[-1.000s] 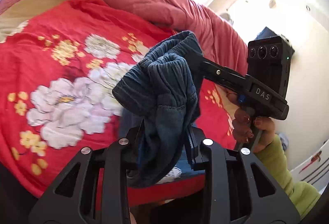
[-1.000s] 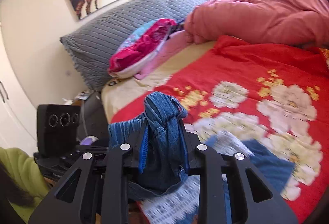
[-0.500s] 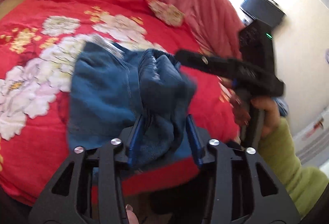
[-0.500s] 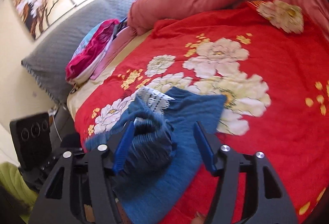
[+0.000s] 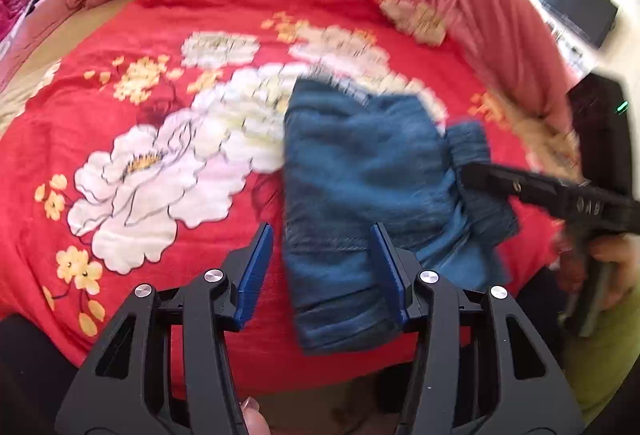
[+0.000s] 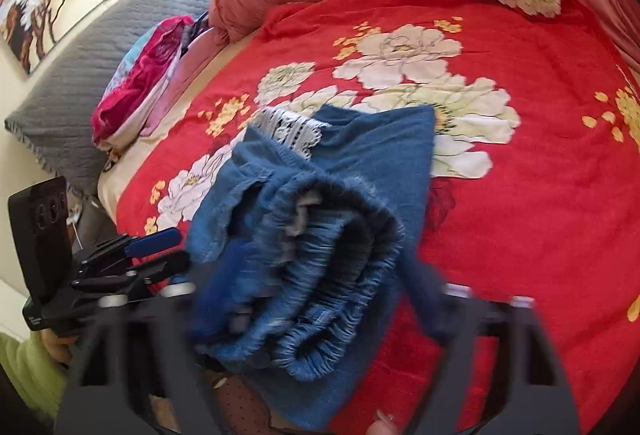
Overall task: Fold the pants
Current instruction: 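Lift the waistband with both tools and fold it over toward the lace hems, then open both tools and release the folded pants onto the bed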
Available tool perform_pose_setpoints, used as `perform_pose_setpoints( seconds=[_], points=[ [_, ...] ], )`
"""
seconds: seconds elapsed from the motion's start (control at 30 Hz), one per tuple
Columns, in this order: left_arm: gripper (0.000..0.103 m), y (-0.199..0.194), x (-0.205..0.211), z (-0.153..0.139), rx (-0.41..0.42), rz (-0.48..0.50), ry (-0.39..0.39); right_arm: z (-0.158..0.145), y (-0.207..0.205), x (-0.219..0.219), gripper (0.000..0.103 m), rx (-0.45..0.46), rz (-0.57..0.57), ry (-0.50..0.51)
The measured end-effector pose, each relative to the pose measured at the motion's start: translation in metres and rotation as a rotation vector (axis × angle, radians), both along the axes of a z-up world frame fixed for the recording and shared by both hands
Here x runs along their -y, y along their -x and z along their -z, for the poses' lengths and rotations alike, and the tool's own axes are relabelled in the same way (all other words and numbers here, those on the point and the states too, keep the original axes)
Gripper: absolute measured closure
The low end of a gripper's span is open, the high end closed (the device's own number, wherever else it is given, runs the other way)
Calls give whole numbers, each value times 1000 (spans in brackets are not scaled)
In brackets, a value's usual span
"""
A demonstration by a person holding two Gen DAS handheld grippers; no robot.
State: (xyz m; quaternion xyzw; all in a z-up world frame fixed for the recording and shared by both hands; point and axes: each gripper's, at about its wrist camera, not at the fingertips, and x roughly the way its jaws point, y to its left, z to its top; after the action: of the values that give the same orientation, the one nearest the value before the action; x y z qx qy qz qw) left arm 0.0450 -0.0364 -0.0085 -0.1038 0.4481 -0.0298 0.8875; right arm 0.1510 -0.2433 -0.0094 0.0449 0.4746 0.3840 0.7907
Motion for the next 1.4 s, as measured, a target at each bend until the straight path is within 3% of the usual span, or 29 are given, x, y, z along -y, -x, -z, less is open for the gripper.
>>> perform_pose_setpoints(
  seconds=[0.03,0.1,0.2,0.27,0.4,0.47,0.6,0.7,0.83,1.0,1.1,1.4],
  points=[
    [60,0,-2,5,-10,-7,3,0,2,-4,68,10,-14,0],
    [58,4,-10,8,0,-31,-4,-6,8,-8,72,-4,-44,-117],
    [58,7,-21,4,15,-69,-51,-7,4,-2,72,-48,-48,-235],
    [58,8,-24,4,7,-60,-11,4,-4,6,72,-51,7,-186],
    [58,9,-16,9,10,-32,-54,21,-11,24,50,-56,89,-123],
    [57,8,-14,11,16,-26,-70,20,-8,25,45,-25,101,-91],
    [57,14,-15,3,33,-33,-91,-1,11,25,42,120,147,-9],
    [57,22,-15,-10,66,-31,-78,-22,37,30,42,245,152,-5],
    [57,27,-9,-27,114,-3,-76,-37,66,24,42,322,80,-14],
    [57,22,7,-12,68,44,-94,-26,76,6,50,318,37,62],
    [57,22,16,-1,36,63,-129,-7,75,-5,58,280,28,175],
    [54,23,14,7,26,56,-117,14,76,0,55,217,58,171]
  ],
)
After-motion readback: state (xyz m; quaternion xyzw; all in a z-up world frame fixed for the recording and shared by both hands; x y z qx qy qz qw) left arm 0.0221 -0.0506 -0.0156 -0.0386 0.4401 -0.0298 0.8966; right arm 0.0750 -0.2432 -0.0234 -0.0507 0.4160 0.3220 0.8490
